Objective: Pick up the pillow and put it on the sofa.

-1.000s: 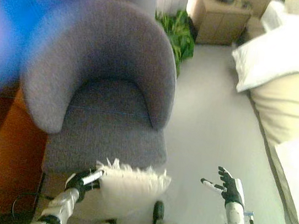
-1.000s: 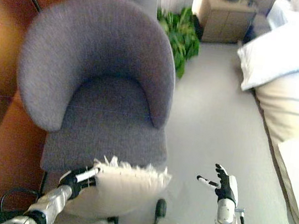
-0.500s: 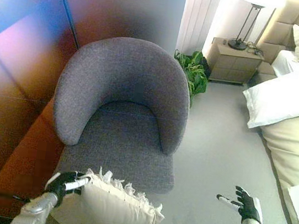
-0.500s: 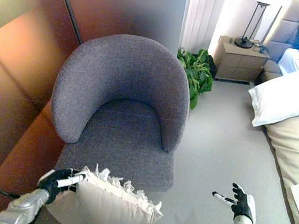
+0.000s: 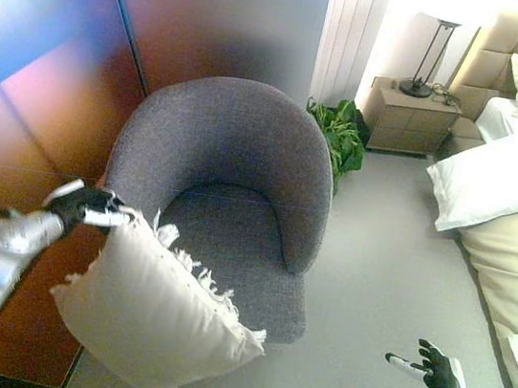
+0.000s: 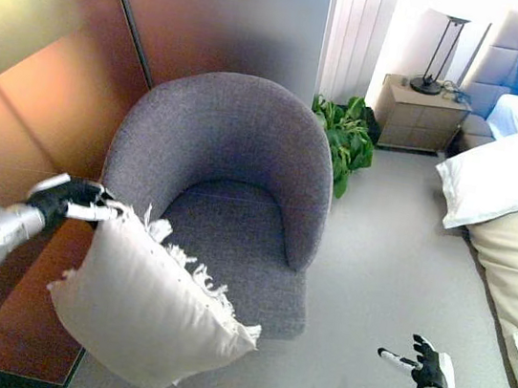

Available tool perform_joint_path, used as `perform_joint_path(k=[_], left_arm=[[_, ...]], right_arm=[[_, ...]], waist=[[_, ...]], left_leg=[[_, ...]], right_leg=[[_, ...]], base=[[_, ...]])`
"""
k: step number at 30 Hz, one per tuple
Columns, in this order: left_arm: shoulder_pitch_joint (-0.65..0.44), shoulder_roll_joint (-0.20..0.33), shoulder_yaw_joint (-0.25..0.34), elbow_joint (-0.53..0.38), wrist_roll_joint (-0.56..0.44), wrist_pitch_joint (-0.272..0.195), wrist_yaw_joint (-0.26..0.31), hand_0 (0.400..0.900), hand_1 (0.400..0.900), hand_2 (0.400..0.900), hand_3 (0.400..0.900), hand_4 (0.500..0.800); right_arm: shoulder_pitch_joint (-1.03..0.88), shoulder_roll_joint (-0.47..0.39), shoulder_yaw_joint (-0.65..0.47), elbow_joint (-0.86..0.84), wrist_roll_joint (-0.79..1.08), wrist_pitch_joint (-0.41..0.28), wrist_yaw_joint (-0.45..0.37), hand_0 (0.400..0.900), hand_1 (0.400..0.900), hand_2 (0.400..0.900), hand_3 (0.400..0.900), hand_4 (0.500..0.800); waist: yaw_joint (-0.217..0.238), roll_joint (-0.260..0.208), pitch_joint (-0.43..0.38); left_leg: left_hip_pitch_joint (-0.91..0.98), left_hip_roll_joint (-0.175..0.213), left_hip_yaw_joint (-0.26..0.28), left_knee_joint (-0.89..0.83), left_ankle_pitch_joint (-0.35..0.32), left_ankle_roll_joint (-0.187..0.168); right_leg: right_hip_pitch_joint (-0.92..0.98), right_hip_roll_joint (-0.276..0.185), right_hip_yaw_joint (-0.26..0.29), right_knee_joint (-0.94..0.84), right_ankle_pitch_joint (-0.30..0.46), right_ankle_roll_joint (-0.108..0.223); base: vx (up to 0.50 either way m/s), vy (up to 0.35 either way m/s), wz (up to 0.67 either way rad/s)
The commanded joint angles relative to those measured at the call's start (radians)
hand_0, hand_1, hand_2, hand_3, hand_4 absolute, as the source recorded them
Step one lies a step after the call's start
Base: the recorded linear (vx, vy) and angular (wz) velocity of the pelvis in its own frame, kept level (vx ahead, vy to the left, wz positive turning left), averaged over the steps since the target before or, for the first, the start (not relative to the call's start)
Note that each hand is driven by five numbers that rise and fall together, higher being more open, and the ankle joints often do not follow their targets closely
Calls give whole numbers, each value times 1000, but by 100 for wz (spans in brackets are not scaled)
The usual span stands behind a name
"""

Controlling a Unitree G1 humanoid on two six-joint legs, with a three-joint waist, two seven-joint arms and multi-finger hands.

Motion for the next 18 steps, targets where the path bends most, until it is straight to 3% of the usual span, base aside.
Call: perform_joint_path(k=[1, 4, 9, 13, 18], left_arm=[[-436, 137, -46, 135, -51, -114, -61, 400, 400, 400, 400, 500], [-578, 146, -194, 241, -12, -127, -89, 400, 400, 400, 400, 500], [-742, 130, -343, 343, 45, -124, -96, 400, 400, 400, 400, 500], [-819, 102, -399, 416, 68, -124, -113, 400, 400, 400, 400, 500], [-876, 63, -436, 507, 121, -106, -92, 400, 400, 400, 400, 500]], right_arm=[[-107, -137, 72, 4, 25, -84, -14, 900, 900, 900, 900, 800], [-128, -140, 92, 22, 25, -87, -15, 900, 900, 900, 900, 800], [-152, -141, 110, 56, 24, -106, -16, 900, 900, 900, 900, 800], [-162, -140, 132, 46, 21, -101, -14, 900, 900, 900, 900, 800], [-183, -134, 165, 34, 6, -91, -9, 900, 900, 900, 900, 800]], waist=[[-46, 37, -97], [-59, 46, -97], [-82, 56, -101], [-106, 59, -104], [-138, 61, -104]], left_leg=[[-5, 29, 64, 15, -50, -24], [2, 29, 73, 16, -53, -23], [14, 30, 90, 21, -61, -23], [22, 29, 101, 28, -70, -22], [31, 28, 118, 40, -84, -19]], right_leg=[[-18, -78, -20, 21, -46, 127], [-21, -76, -6, 22, -45, 130], [-22, -76, 12, 23, -46, 135], [-28, -73, 36, 26, -46, 137], [-38, -70, 68, 31, -47, 138]], base=[[26, -26, -17], [35, -20, -17], [62, -15, -13], [76, -5, -17], [67, 0, -27]])
